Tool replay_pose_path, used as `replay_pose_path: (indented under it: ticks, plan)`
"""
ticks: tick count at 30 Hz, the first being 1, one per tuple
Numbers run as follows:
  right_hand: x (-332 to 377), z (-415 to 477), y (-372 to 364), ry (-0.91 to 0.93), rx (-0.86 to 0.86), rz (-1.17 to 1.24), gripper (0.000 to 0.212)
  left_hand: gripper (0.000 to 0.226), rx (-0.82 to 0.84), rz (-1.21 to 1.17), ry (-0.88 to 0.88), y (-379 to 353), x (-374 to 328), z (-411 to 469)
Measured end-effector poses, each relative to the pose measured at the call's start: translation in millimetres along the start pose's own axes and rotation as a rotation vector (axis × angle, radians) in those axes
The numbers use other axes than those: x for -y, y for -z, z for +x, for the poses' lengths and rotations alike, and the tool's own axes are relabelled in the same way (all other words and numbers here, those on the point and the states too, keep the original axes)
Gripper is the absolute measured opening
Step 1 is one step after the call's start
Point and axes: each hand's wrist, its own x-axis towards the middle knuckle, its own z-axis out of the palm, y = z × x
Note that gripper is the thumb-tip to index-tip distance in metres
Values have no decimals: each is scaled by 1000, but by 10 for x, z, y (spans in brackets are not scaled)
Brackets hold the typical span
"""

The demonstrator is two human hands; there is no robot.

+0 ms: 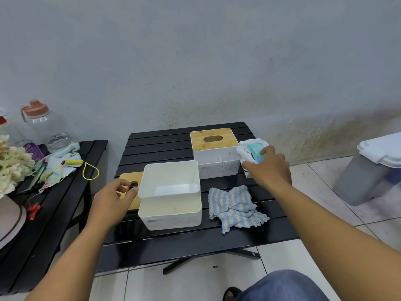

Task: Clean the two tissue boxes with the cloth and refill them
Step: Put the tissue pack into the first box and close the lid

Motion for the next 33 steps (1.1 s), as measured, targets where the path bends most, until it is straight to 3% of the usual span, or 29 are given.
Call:
replay_pose_path:
  ticks: [7, 11, 14, 17, 21, 25, 27, 33]
  plan:
    - [848, -425, 23, 244, 24, 104, 60, 15, -207, -209, 2, 182, -271, -71]
    - [1167, -756, -111, 268, 123, 161, 59, 6, -190, -441, -4, 158, -575, -219]
    - [1317, -1003, -212, 279, 192, 194, 59, 16, -79, -737, 120, 46, -759, -311]
    - [1415, -1194, -270, 303, 218, 194, 58, 37, 143, -1062, 244, -65, -945, -425]
    - [1527, -1345, -299, 322, 259, 204, 64, 62, 407, -1403, 290, -167, -1043, -479]
    - [1552, -1338, -220, 374, 364, 151, 76, 70, 503, -1589, 296, -227, -982, -362]
    - [1532, -1255, -84, 423, 391, 130, 66, 67, 545, -1607, 288, -224, -925, -291]
    - [1405, -1037, 235, 687, 184, 213, 6, 67, 680, -1703, 250, -183, -818, -164]
